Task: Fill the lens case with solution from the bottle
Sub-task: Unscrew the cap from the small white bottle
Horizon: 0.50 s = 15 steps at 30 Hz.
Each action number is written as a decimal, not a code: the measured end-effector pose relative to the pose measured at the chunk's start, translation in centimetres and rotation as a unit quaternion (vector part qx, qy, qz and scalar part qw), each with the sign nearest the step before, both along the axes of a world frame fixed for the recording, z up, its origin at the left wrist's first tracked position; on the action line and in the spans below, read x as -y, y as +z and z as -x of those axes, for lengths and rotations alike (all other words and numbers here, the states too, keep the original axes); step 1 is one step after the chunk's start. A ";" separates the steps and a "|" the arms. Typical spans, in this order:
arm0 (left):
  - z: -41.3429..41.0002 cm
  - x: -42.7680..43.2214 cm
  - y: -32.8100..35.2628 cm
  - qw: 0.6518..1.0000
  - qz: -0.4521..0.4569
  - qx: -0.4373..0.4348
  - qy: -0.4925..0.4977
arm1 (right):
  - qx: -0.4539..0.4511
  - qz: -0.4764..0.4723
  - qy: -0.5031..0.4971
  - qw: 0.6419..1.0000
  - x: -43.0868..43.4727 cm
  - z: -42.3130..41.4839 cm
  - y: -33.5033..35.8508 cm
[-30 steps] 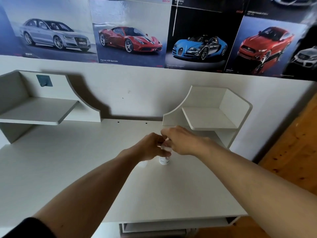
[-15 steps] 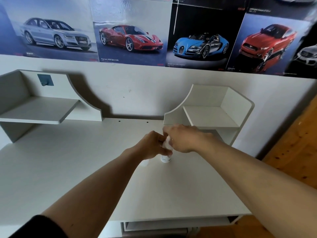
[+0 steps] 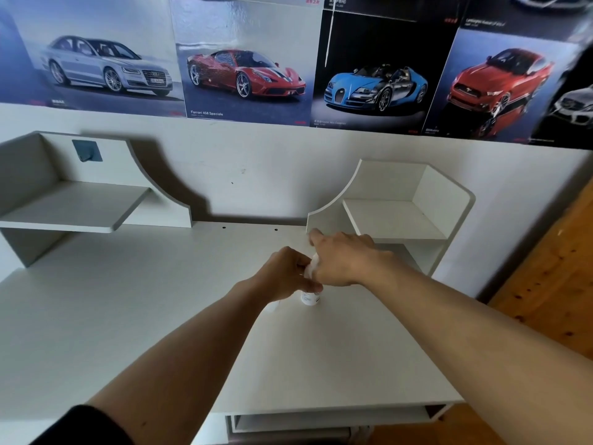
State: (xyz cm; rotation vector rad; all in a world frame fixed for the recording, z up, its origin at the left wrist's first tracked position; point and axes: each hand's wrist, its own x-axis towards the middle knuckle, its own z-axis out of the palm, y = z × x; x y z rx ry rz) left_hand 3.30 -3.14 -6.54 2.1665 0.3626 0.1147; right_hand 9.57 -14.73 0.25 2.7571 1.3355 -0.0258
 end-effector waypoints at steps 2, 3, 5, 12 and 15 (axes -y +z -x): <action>0.0 0.1 -0.1 1.000 0.009 0.003 0.007 | 0.037 -0.023 -0.024 0.999 -0.3 -0.1 -0.3; 0.0 0.2 -0.1 1.000 0.012 0.005 0.010 | 0.054 -0.029 -0.025 0.998 -0.3 -0.2 -0.3; 0.1 0.2 -0.1 1.000 0.010 0.008 0.013 | 0.068 -0.031 -0.006 0.997 -0.5 -0.1 -0.3; 0.2 0.3 0.0 1.000 0.009 0.001 0.005 | -0.008 0.012 -0.018 1.000 -0.5 0.3 0.6; 0.1 0.3 -0.1 1.000 0.011 -0.002 0.015 | 0.035 -0.010 -0.024 0.999 -0.7 0.2 0.0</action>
